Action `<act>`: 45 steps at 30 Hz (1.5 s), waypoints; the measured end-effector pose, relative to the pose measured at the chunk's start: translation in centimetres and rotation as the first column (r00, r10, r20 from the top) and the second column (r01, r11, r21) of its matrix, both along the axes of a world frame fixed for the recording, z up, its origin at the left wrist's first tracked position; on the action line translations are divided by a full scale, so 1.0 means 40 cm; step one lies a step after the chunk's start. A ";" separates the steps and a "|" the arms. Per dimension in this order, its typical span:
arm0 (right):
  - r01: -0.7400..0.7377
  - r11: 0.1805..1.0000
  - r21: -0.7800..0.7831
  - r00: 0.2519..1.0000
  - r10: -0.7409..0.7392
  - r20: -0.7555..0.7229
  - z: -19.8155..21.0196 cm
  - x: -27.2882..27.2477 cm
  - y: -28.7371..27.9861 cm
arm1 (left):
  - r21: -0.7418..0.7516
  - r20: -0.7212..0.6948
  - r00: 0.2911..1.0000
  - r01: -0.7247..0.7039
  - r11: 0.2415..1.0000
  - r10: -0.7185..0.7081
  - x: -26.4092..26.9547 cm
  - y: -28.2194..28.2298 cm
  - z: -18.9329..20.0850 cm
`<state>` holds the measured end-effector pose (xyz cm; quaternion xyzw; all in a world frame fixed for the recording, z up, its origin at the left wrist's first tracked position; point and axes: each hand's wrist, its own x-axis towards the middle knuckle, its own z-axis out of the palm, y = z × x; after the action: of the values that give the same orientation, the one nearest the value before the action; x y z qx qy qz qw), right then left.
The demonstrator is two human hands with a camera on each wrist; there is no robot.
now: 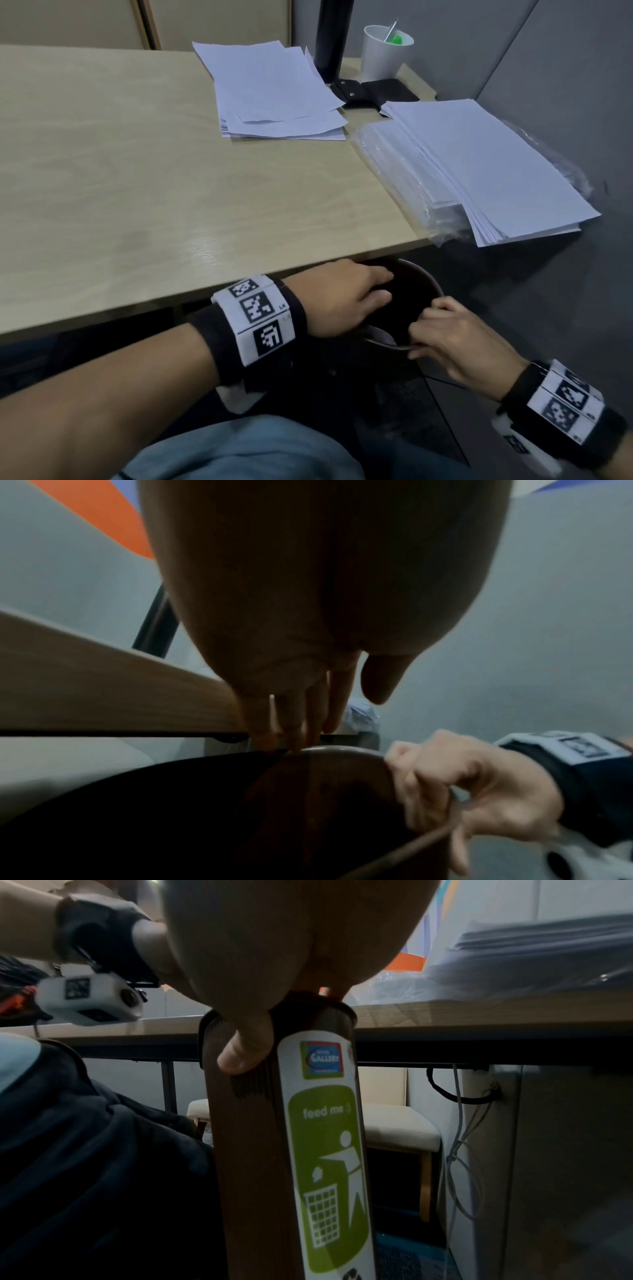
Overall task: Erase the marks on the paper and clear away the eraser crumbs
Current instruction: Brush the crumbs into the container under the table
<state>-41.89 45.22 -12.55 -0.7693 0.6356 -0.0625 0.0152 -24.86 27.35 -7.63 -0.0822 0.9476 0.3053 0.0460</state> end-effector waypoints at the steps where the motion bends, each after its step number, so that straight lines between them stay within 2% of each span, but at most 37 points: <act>1: 0.002 1.000 -0.002 1.000 -0.002 -0.002 -0.001 0.000 0.001 | -0.029 0.029 0.999 -0.028 0.999 0.028 -0.007 -0.009 -0.006; 3: 0.005 1.000 -0.009 1.000 -0.005 -0.002 -0.003 0.001 0.002 | -0.102 0.164 0.985 -0.029 0.994 0.045 -0.021 -0.009 -0.024; 5: 0.000 1.000 -0.014 1.000 0.000 0.004 -0.003 0.004 0.003 | -0.098 0.224 0.974 -0.009 0.995 0.031 -0.038 0.004 -0.042; 8: 0.004 1.000 -0.013 1.000 -0.003 0.015 0.001 0.006 0.006 | 0.035 0.132 0.984 -0.126 0.991 0.120 -0.054 0.012 -0.041; 11: 0.010 1.000 -0.005 1.000 -0.010 0.014 0.005 0.009 0.006 | 0.019 0.107 0.983 -0.152 0.988 0.149 -0.064 0.009 -0.027; 14: 0.010 1.000 0.002 1.000 -0.010 0.011 0.008 0.012 0.005 | -0.063 0.139 0.986 -0.089 0.994 0.097 -0.066 0.013 -0.031; 16: 0.017 1.000 0.009 1.000 -0.017 0.017 0.006 0.011 0.004 | -0.062 0.168 0.985 -0.016 0.998 0.026 -0.062 0.017 -0.034; 17: 0.019 1.000 0.012 1.000 -0.019 0.017 0.004 0.009 0.004 | -0.030 0.138 0.990 -0.008 1.000 0.012 -0.056 0.017 -0.025; 19: 0.027 1.000 0.010 0.999 -0.028 0.016 -0.001 0.006 0.003 | 0.075 -0.091 0.991 -0.092 0.993 0.098 -0.039 0.005 0.015; 21: 0.040 0.999 0.010 0.999 -0.040 0.026 -0.009 0.003 0.002 | 0.141 -0.333 0.902 -0.241 0.960 0.275 -0.019 -0.038 0.053; 22: 0.039 0.999 0.009 0.999 -0.040 0.034 -0.014 0.002 0.002 | 0.100 -0.365 0.863 -0.336 0.937 0.349 -0.007 -0.068 0.068; 23: 0.041 0.999 0.010 0.998 -0.041 0.036 -0.017 0.003 0.000 | -0.009 -0.344 0.840 -0.449 0.894 0.419 0.003 -0.104 0.071; 25: 0.038 0.999 0.017 0.999 -0.039 0.036 -0.021 0.003 -0.005 | -0.281 -0.103 0.799 -0.595 0.753 0.593 0.027 -0.162 0.058; 27: 0.036 0.999 0.026 0.999 -0.037 0.032 -0.024 0.003 -0.006 | -0.343 0.138 0.692 -0.637 0.690 0.708 0.042 -0.167 0.027; 28: 0.034 0.999 0.030 0.999 -0.034 0.020 -0.027 0.003 -0.006 | -0.349 0.172 0.671 -0.643 0.682 0.721 0.041 -0.152 0.006; 30: 0.032 0.998 0.045 0.999 -0.033 0.006 -0.030 0.002 -0.007 | -0.397 0.130 0.715 -0.597 0.697 0.687 0.026 -0.106 -0.024; 32: 0.047 0.997 0.057 0.999 -0.048 0.018 -0.030 0.002 -0.012 | -0.402 0.092 0.801 -0.513 0.758 0.591 0.000 -0.043 -0.033; 35: 0.056 0.996 0.068 0.996 -0.060 0.066 -0.019 0.011 -0.023 | -0.315 0.043 0.959 -0.252 0.915 0.279 -0.037 0.056 -0.022; 36: 0.068 0.995 0.071 0.993 -0.075 0.095 -0.013 0.015 -0.024 | -0.242 0.029 0.987 -0.145 0.959 0.157 -0.043 0.082 -0.013; 37: 0.075 0.994 0.075 0.990 -0.083 0.115 -0.008 0.018 -0.025 | -0.146 0.028 0.997 -0.071 0.987 0.076 -0.046 0.099 -0.004; 39: 0.079 0.992 0.096 0.988 -0.090 0.127 -0.004 0.017 -0.022 | -0.034 0.053 0.997 -0.052 0.998 0.054 -0.050 0.104 -0.006; 41: 0.082 0.989 0.126 0.990 -0.096 0.106 -0.009 0.007 -0.016 | -0.095 0.115 0.985 -0.118 0.988 0.128 -0.048 0.093 -0.017; 42: 0.083 0.988 0.130 0.992 -0.095 0.087 -0.013 0.003 -0.013 | -0.092 0.188 0.973 -0.119 0.989 0.134 -0.045 0.085 -0.022; 44: 0.081 0.991 0.106 0.994 -0.088 0.064 -0.014 0.003 -0.012 | 0.062 0.307 0.949 -0.095 0.994 0.072 -0.035 0.069 -0.022; 45: 0.074 0.993 0.094 0.995 -0.080 0.062 -0.013 0.006 -0.012 | 0.150 0.297 0.953 -0.102 0.983 0.053 -0.029 0.060 -0.018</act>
<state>-41.66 44.74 -13.06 -0.7403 0.6661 -0.0594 0.0688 -26.02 29.76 -8.36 -0.1595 0.8982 0.3680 0.1799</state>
